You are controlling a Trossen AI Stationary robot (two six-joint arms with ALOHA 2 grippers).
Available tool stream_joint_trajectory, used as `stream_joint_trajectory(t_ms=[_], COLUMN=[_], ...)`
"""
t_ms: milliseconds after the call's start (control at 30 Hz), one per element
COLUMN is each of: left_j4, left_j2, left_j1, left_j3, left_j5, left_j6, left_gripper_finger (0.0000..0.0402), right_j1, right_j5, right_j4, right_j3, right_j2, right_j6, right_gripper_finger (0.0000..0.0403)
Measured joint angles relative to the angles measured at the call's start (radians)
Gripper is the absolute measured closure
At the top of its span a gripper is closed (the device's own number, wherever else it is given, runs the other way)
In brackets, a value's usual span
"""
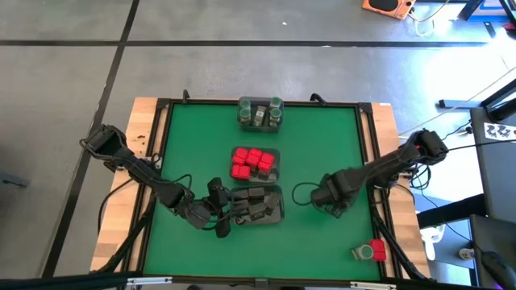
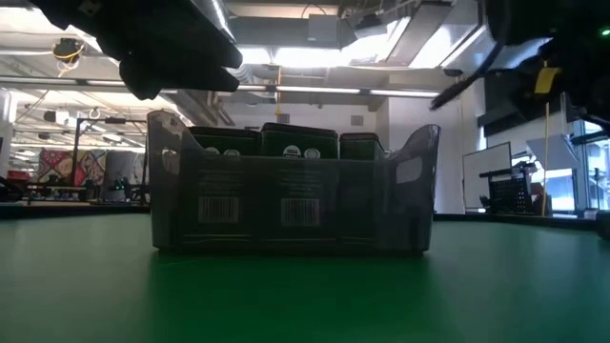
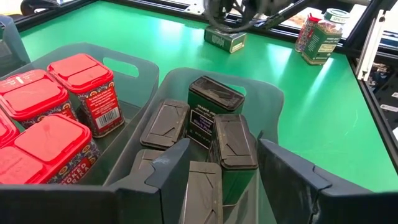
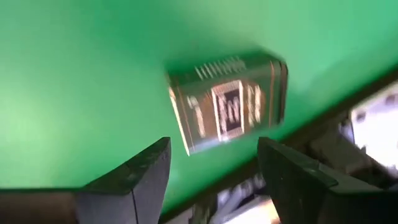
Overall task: Sort spices by type
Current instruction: Put the black seasoning can into the bottom gray bin
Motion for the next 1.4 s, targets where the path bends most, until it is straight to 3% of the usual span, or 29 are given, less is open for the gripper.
stream_joint_trajectory(t_ms=[300, 533, 633, 967, 1133, 1400], left_j4=[0.0, 0.0, 0.0, 0.0, 0.0, 0.0], left_j2=[0.0, 0.0, 0.0, 0.0, 0.0, 0.0], left_j1=[0.0, 0.0, -0.002, -0.003, -0.003, 0.001], left_j3=[0.0, 0.0, 0.0, 0.0, 0.0, 0.0], left_j5=[0.0, 0.0, 0.0, 0.0, 0.0, 0.0], left_j6=[0.011, 0.01, 0.01, 0.003, 0.003, 0.006], left_gripper_finger=[0.0219, 0.0219, 0.0219, 0.0219, 0.0219, 0.0219], right_j1=[0.08, 0.095, 0.105, 0.114, 0.112, 0.109], right_j5=[0.18, 0.343, 0.347, 0.286, 0.263, 0.269], right_j4=[0.188, -0.058, -0.124, -0.007, -0.043, -0.011], right_j3=[0.0, 0.0, -0.005, -0.136, -0.15, -0.149], right_j2=[0.0, 0.0, 0.0, -0.001, -0.001, -0.001], right_j6=[0.143, 0.427, 0.506, 0.548, 0.609, 0.504], right_gripper_finger=[0.0164, 0.0164, 0.0164, 0.0164, 0.0164, 0.0164])
